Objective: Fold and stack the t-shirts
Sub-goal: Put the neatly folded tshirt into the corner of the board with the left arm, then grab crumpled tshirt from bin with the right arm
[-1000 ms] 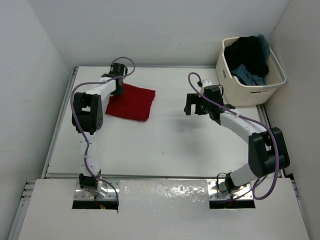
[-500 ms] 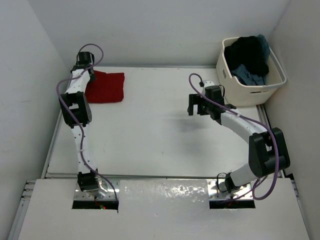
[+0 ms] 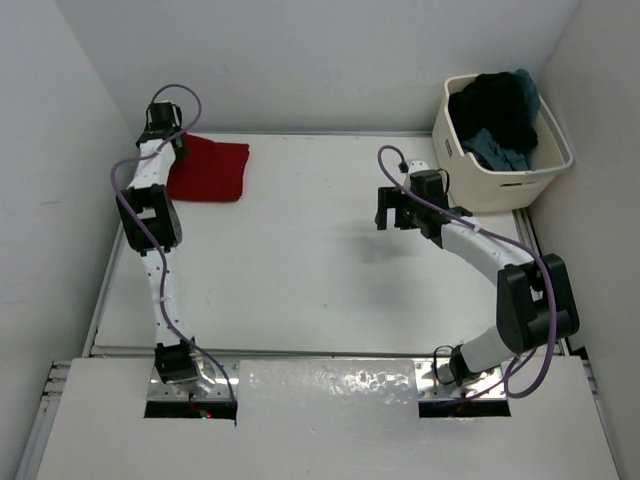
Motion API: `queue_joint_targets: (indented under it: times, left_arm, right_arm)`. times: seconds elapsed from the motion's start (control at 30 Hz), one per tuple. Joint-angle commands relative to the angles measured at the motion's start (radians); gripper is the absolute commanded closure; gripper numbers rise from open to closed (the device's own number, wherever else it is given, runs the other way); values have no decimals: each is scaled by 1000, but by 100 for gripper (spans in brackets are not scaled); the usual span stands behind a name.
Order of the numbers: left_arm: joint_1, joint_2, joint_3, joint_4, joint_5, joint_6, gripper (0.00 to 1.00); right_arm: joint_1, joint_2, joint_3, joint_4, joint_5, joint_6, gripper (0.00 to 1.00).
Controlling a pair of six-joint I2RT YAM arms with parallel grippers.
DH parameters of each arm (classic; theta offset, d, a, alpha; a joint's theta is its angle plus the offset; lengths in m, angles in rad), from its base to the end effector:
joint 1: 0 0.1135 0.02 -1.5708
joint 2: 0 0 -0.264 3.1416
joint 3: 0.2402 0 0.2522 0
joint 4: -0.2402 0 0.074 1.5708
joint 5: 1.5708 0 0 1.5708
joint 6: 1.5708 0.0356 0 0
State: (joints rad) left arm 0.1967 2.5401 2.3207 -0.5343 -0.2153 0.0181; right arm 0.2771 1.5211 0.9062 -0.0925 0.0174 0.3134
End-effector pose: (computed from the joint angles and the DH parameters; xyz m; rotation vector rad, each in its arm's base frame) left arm 0.5567 0.1187 0.1937 -0.3160 2.3085 0.3581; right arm 0.3127 0.0883 0.2136 0.0509 2.2943 0.2885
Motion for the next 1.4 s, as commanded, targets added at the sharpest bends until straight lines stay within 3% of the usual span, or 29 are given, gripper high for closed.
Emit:
queue_joint_targets:
  times: [0.0, 0.23, 0.27, 0.3, 0.33, 0.37, 0.57, 0.7, 0.77, 0.8, 0.87, 0.9, 0.97, 1.0, 1.1, 1.17, 1.27, 1.37]
  left_arm:
    - [30, -27, 11, 103, 42, 2, 100]
    - [33, -7, 65, 140, 4, -4, 99]
    - [33, -20, 43, 149, 5, -6, 68]
    - [35, -32, 31, 160, 11, -9, 45]
    - [35, -55, 19, 169, 20, -9, 28]
    - [35, -66, 6, 169, 42, -9, 1]
    - [32, -193, -1, 145, 145, -96, 0]
    - [3, -369, -75, 122, 206, -159, 0]
    - [-55, -488, -182, 119, 130, -164, 0]
    - [-89, -533, -287, 128, -28, -165, 0]
    - [-202, -678, -421, 192, -190, -161, 0]
    - [-283, -728, -566, 250, -263, -177, 0]
    - [-328, -891, -725, 332, -221, -238, 0]
    - [-335, -946, -898, 386, -43, -269, 0]
    - [-347, -1122, -1192, 611, 157, -404, 0]
    - [-355, -1182, -1279, 610, 153, -437, 0]
    - [-364, -1186, -1293, 505, 97, -458, 0]
    - [-364, -1176, -1291, 474, 80, -446, 0]
  right_arm:
    - [-3, 5, 45, 4, -11, 1, 1]
    - [-3, 4, 56, -24, -34, 6, 1]
    - [-3, 4, 56, -23, -40, 7, 1]
    - [-1, 1, 56, -24, -43, 12, 1]
    - [-3, -4, 56, -24, -48, 13, 1]
    - [-3, -6, 56, -26, -48, 12, 1]
    - [-3, -35, 103, -38, -62, -16, 1]
    - [-1, -59, 137, -42, -39, -45, 1]
    - [-3, -68, 155, -55, 1, -53, 1]
    - [-4, -70, 164, -61, 19, -59, 1]
    - [-9, -65, 198, -90, 50, -59, 1]
    - [-12, -62, 213, -102, 49, -60, 1]
    - [-13, -58, 223, -113, 43, -59, 1]
    - [-13, -59, 224, -119, 44, -56, 1]
    - [-21, -64, 229, -150, 53, -45, 1]
    - [-35, -70, 226, -151, 82, -53, 1]
    - [-75, -41, 282, -174, 101, -60, 1]
    - [-128, 56, 472, -280, 107, -68, 1]
